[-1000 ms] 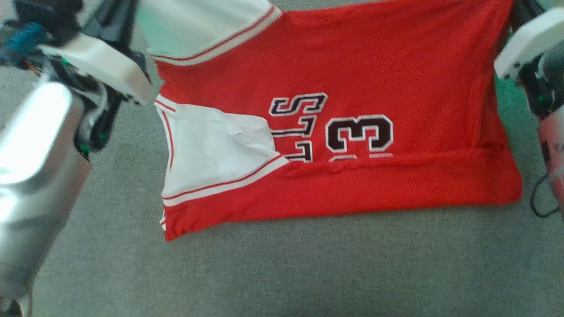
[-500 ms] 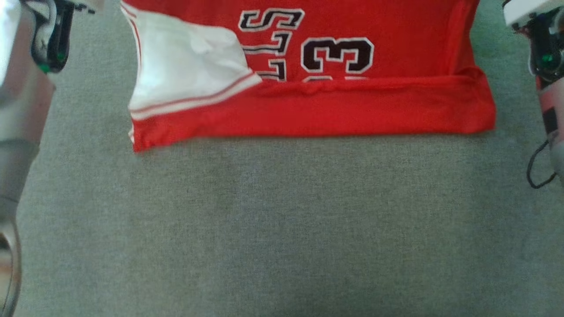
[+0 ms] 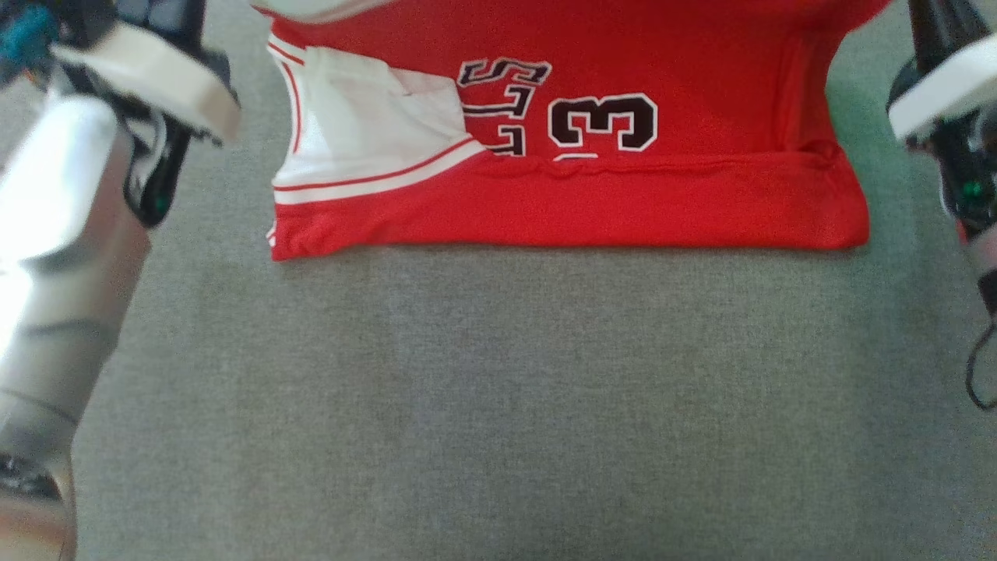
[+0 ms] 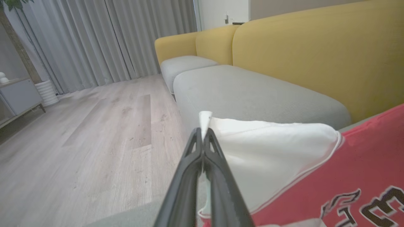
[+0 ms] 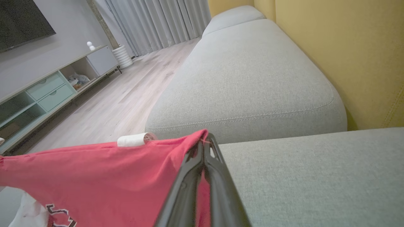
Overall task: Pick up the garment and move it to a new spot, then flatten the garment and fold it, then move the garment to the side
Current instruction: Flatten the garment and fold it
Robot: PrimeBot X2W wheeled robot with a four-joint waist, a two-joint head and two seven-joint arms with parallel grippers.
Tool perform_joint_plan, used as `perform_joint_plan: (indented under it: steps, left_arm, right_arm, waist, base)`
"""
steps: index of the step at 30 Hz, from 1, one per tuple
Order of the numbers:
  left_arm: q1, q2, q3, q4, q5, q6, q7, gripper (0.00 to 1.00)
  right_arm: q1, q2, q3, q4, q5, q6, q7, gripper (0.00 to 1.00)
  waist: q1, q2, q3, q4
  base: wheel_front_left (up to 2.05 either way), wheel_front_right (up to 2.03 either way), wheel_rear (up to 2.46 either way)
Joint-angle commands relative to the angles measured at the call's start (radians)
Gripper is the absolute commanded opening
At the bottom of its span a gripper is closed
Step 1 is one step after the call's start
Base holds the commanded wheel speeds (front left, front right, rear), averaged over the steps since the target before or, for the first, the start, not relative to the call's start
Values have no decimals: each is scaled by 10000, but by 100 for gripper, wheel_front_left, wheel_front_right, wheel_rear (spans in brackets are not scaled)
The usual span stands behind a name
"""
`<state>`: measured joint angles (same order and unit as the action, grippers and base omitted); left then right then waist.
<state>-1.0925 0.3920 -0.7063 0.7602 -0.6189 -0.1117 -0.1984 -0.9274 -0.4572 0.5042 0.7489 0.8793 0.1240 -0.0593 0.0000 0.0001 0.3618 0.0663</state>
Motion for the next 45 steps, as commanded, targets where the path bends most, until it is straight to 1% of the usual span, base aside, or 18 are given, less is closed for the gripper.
perform_joint_plan:
  steps: [1,4,7,13,16,18,20,22,25,31,37,43,44,45]
  left_arm:
    - [-292,575,326,-299,-108,-9,41,0]
    - [276,818,149,-697,-229,-41,421,0]
    - [904,1103,-83,-1100,-394,-71,1028,0]
    - [2189,1889,-784,-2244,-723,-139,2432,0]
    - [2742,2262,-1054,-2731,-826,-146,2993,0]
    - [2991,2447,-1179,-3000,-826,-101,3240,0]
    - [3111,2605,-1308,-3214,-621,58,3305,0]
    - [3203,2657,-1361,-3341,-531,198,3302,0]
    - [3261,2688,-1492,-3392,-388,293,3359,0]
    - [3293,2642,-1674,-3306,-326,323,3533,0]
    - [3324,2547,-1770,-3284,-353,340,3616,0]
    - [3398,2449,-1742,-3224,-628,362,3790,0]
    - [3436,2454,-1747,-3190,-709,359,3904,19]
    - [3469,2466,-1755,-3163,-767,365,4004,49]
  right_arm:
    - [106,-205,84,-328,130,67,68,0]
    - [558,-521,463,-550,637,67,215,0]
    - [983,-848,1015,-863,1016,67,520,0]
    - [1579,-1548,1836,-1144,1836,67,1551,0]
    - [1774,-1899,2397,-1551,2040,67,2153,0]
    - [1863,-2137,2788,-1842,2142,67,2577,0]
    - [1900,-2402,3267,-2164,2057,67,2922,0]
    - [1880,-2652,3723,-2471,1923,67,3181,0]
    - [1746,-2994,4449,-2853,1539,67,3442,0]
    - [1430,-3358,5536,-3099,1247,67,3900,0]
    - [1206,-3547,6088,-3036,1249,67,4043,0]
    - [1004,-3570,6330,-2737,1362,67,3797,0]
    - [970,-3552,6349,-2654,1327,67,3685,47]
    - [979,-3499,6308,-2498,1405,67,3615,100]
  waist:
    - [0,-1,-215,129]
    - [0,-1,-525,235]
    - [0,-1,-824,274]
    - [0,-1,-1255,222]
    - [0,-1,-1348,163]
    - [0,-1,-1355,125]
    - [0,-1,-1347,96]
    - [0,-1,-1322,66]
    - [0,-1,-1275,15]
    - [0,-1,-1223,-55]
    - [0,-1,-1229,-53]
    - [0,-1,-1216,-57]
    - [0,-1,-1222,-64]
    - [0,-1,-1248,-75]
  base:
    - [0,0,0]
    - [0,0,0]
    - [0,0,0]
    - [0,0,0]
    - [0,0,0]
    - [0,0,0]
    - [0,0,0]
    - [0,0,0]
    - [0,0,0]
    - [0,0,0]
    - [0,0,0]
    - [0,0,0]
    - [0,0,0]
    - [0,0,0]
